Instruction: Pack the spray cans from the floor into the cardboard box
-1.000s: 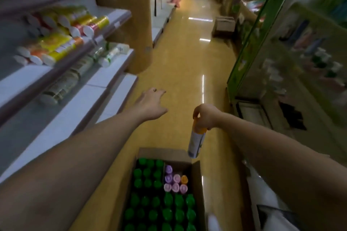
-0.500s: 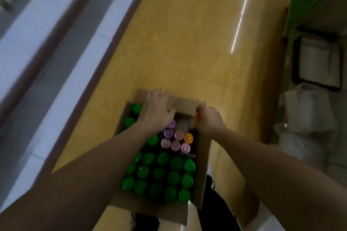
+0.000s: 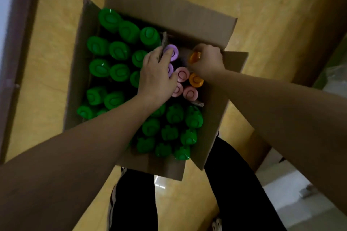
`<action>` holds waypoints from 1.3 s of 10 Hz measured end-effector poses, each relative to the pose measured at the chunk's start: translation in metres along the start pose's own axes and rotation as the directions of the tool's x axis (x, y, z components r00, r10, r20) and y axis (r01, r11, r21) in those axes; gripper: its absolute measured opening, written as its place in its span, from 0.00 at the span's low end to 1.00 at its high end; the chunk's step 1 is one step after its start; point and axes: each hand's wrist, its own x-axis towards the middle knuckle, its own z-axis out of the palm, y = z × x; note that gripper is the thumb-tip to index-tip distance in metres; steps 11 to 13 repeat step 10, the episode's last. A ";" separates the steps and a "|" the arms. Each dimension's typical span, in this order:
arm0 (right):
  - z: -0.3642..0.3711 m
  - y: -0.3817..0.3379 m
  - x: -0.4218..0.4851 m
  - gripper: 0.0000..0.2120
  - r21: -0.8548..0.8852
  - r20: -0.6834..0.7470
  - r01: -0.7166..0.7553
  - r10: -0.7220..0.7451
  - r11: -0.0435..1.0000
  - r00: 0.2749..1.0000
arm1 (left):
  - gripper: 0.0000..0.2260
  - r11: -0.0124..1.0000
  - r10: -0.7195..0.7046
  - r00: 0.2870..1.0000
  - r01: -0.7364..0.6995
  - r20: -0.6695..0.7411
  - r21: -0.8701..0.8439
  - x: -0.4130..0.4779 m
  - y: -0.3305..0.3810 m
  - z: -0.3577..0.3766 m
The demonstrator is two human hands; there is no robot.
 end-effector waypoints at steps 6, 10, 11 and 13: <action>0.040 -0.003 0.026 0.33 -0.032 0.079 -0.023 0.025 0.999 0.997 | 0.26 0.998 0.063 0.994 -0.063 -0.093 0.001 -0.011 -0.037 0.023; -0.015 -0.038 -0.045 0.32 -0.002 -0.040 -0.033 0.033 0.999 0.999 | 0.30 0.988 0.121 0.992 -0.117 -0.040 0.098 -0.038 -0.008 -0.067; -0.015 -0.038 -0.045 0.32 -0.002 -0.040 -0.033 0.033 0.999 0.999 | 0.30 0.988 0.121 0.992 -0.117 -0.040 0.098 -0.038 -0.008 -0.067; -0.015 -0.038 -0.045 0.32 -0.002 -0.040 -0.033 0.033 0.999 0.999 | 0.30 0.988 0.121 0.992 -0.117 -0.040 0.098 -0.038 -0.008 -0.067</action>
